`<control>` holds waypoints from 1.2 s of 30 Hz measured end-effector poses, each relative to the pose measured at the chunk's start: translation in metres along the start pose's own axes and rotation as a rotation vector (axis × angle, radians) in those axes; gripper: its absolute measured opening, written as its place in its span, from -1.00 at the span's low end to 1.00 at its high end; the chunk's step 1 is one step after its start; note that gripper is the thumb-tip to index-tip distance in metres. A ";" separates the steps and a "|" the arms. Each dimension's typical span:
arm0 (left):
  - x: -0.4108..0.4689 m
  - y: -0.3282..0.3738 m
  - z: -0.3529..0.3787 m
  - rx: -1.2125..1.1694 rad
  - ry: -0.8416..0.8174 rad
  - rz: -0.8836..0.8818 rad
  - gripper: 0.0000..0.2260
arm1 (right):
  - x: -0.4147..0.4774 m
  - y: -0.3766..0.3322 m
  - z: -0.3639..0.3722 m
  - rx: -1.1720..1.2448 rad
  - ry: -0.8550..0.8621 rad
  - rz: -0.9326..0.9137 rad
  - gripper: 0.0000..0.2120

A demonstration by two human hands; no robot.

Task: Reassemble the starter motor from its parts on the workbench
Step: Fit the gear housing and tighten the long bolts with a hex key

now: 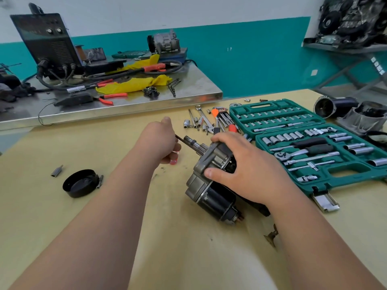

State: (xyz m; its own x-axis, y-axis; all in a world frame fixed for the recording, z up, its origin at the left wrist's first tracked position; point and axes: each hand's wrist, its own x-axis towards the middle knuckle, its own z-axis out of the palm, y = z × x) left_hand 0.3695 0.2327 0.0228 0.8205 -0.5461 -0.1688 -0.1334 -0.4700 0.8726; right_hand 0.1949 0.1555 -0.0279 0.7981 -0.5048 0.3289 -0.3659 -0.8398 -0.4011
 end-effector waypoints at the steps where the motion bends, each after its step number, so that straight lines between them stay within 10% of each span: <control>1: 0.001 -0.002 0.000 -0.029 -0.006 -0.013 -0.54 | 0.000 0.000 0.000 0.002 0.000 -0.001 -0.38; 7: 0.002 -0.012 0.012 -0.616 -0.086 0.090 -0.58 | 0.000 0.000 0.000 0.005 0.004 -0.005 -0.38; 12: 0.003 -0.013 0.009 -1.240 -0.420 -0.211 -0.58 | 0.000 0.001 0.001 0.008 0.011 -0.002 -0.38; 20: 0.004 -0.018 0.017 -1.453 -0.487 -0.128 -0.68 | 0.000 0.001 0.000 0.017 0.014 -0.005 -0.40; 25: 0.002 -0.010 0.018 -1.202 -0.279 -0.211 -0.74 | 0.000 0.001 0.001 0.011 0.014 -0.008 -0.40; 32: -0.001 0.003 -0.016 0.370 -0.138 -0.115 -0.60 | 0.000 0.001 0.001 0.004 0.007 -0.003 -0.39; 36: -0.002 0.011 -0.023 0.472 -0.107 -0.088 -0.69 | 0.000 0.001 0.001 0.002 0.009 -0.004 -0.38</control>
State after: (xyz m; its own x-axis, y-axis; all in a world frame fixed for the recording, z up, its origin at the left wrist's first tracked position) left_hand 0.3790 0.2443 0.0430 0.7818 -0.5464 -0.3004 -0.3235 -0.7673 0.5538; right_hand 0.1951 0.1548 -0.0295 0.7955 -0.5030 0.3380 -0.3615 -0.8415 -0.4015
